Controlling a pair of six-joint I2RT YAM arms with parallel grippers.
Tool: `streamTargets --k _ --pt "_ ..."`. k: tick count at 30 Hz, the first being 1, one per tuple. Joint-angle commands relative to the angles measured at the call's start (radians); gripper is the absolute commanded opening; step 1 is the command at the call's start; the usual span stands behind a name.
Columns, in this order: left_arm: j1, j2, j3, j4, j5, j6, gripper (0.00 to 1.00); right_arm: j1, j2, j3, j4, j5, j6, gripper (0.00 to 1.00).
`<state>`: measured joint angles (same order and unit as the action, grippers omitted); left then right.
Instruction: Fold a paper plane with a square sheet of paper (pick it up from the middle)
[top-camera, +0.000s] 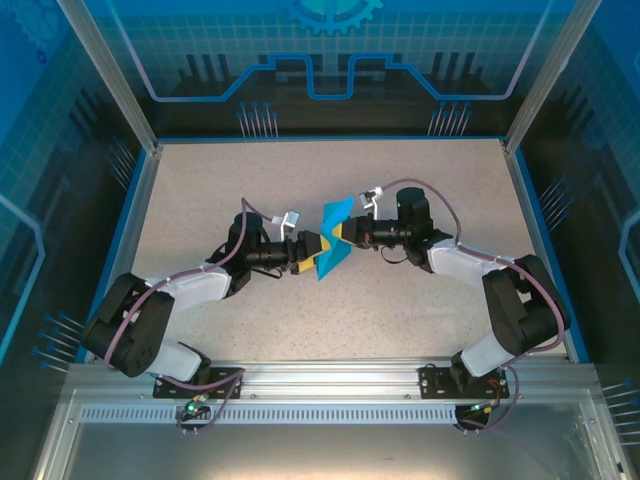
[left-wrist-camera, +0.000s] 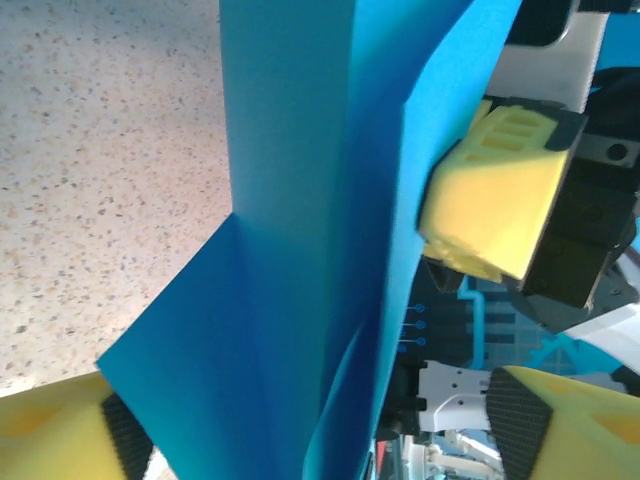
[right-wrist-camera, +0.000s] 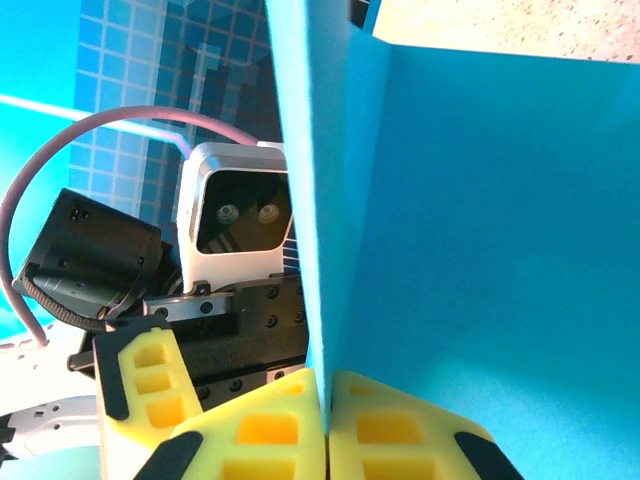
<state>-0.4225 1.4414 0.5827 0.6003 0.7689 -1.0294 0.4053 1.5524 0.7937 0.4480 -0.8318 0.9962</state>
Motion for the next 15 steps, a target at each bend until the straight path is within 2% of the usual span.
streamTargets --k 1,15 --pt "-0.005 -0.003 0.001 0.098 0.017 -0.02 0.77 0.008 0.018 0.024 0.038 -0.028 0.027 0.04" --pt "-0.006 -0.006 -0.007 0.114 -0.012 -0.002 0.37 0.009 0.039 0.02 0.008 -0.021 0.016 0.04"
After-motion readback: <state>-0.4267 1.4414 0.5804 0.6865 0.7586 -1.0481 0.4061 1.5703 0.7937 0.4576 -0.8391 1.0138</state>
